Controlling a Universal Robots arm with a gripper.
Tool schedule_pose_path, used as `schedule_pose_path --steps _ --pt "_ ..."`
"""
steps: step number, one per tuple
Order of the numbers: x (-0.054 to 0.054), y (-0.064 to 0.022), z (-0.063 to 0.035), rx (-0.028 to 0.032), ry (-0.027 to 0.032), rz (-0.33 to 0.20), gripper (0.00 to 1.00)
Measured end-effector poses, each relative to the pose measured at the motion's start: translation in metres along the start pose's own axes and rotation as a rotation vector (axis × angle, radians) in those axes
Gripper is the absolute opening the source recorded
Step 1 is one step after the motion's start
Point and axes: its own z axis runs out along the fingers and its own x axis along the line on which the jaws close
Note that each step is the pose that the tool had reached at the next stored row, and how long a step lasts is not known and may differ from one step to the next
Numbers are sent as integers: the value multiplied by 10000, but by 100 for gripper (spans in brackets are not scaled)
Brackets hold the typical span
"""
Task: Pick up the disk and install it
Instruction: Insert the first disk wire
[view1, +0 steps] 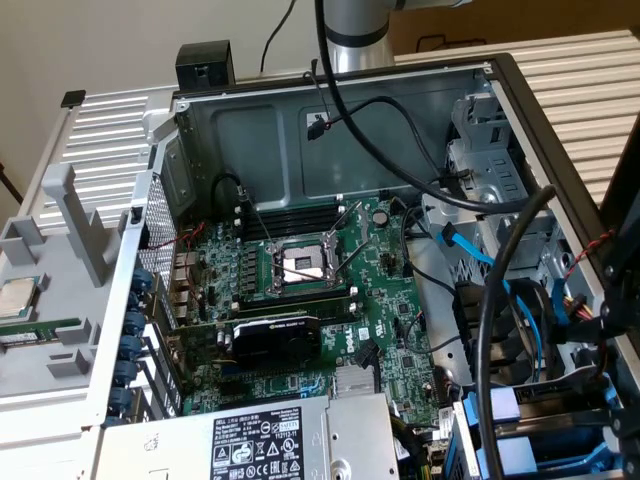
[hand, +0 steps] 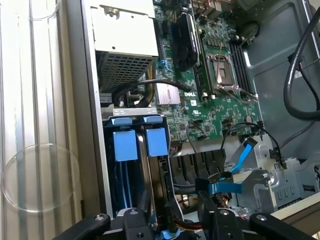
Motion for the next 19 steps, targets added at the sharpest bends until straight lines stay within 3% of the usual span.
schedule_pose_path --steps 3,6,13,16,19 --pt "20 -7 13 -89 -102 -71 50" --pt "39 -10 19 -180 -248 -135 50" --pt "62 -22 27 -376 -521 -314 50" --pt "72 -36 30 -442 -579 -360 50" --pt "94 -57 20 -492 -588 -373 50"
